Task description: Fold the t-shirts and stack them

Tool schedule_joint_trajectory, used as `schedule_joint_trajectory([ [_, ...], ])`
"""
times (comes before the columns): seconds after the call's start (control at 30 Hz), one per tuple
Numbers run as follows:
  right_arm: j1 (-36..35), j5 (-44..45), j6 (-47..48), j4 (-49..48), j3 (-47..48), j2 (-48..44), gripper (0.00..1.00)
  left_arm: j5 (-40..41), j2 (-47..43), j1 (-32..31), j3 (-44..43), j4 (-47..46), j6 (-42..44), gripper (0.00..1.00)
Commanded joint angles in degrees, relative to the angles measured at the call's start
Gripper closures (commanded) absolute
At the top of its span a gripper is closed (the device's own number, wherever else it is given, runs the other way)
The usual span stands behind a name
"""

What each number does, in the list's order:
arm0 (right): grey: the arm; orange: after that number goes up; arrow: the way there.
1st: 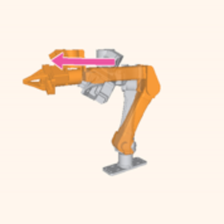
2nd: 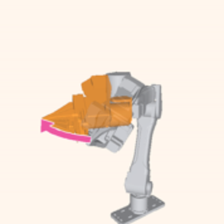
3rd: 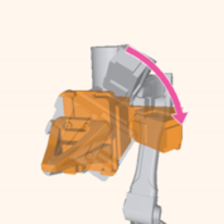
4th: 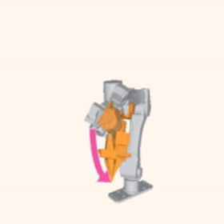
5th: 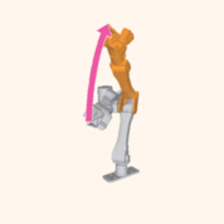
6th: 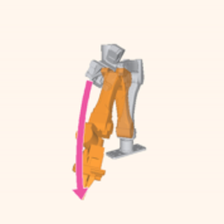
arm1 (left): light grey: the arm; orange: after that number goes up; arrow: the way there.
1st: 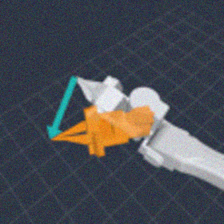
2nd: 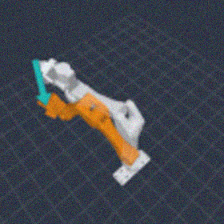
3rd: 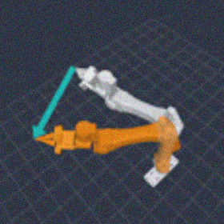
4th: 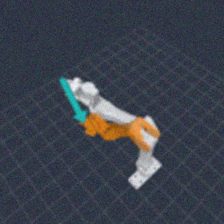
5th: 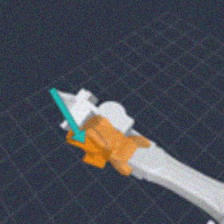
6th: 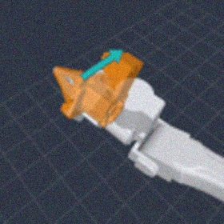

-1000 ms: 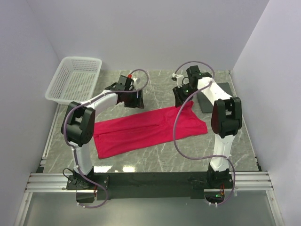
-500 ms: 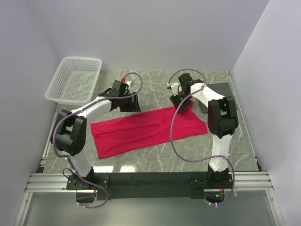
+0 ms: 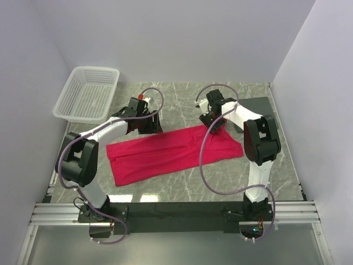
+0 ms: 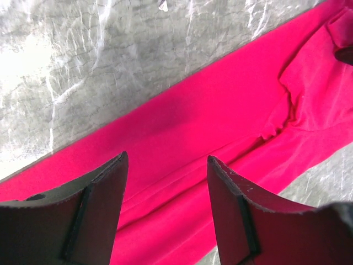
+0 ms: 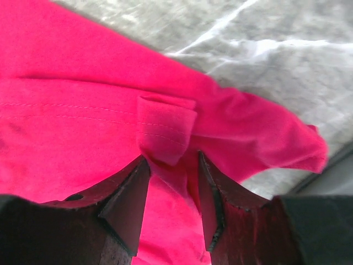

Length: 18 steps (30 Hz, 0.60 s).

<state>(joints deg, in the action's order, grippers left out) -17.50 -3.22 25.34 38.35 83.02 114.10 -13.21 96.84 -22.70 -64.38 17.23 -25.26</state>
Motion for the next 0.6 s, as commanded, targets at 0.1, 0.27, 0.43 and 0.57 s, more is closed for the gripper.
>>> schedule_joint_trajectory([
  [0.1,0.1,5.2,-0.6,-4.6,0.1,-5.3,0.54,0.5,-3.9,0.5,1.5,-2.3,-0.9,0.36],
  [0.27,1.1,5.3,-1.5,-4.5,1.4,-4.4,0.56,0.6,-4.5,0.5,2.1,-2.3,-0.9,0.36],
  [0.43,2.4,5.4,-1.9,-4.5,2.2,-3.3,0.59,0.6,-4.9,0.7,2.5,-2.1,-0.8,0.36],
  [0.57,3.9,3.9,-2.3,-3.6,3.2,-2.8,0.65,0.3,-4.9,0.9,2.9,-2.6,-1.1,0.36],
])
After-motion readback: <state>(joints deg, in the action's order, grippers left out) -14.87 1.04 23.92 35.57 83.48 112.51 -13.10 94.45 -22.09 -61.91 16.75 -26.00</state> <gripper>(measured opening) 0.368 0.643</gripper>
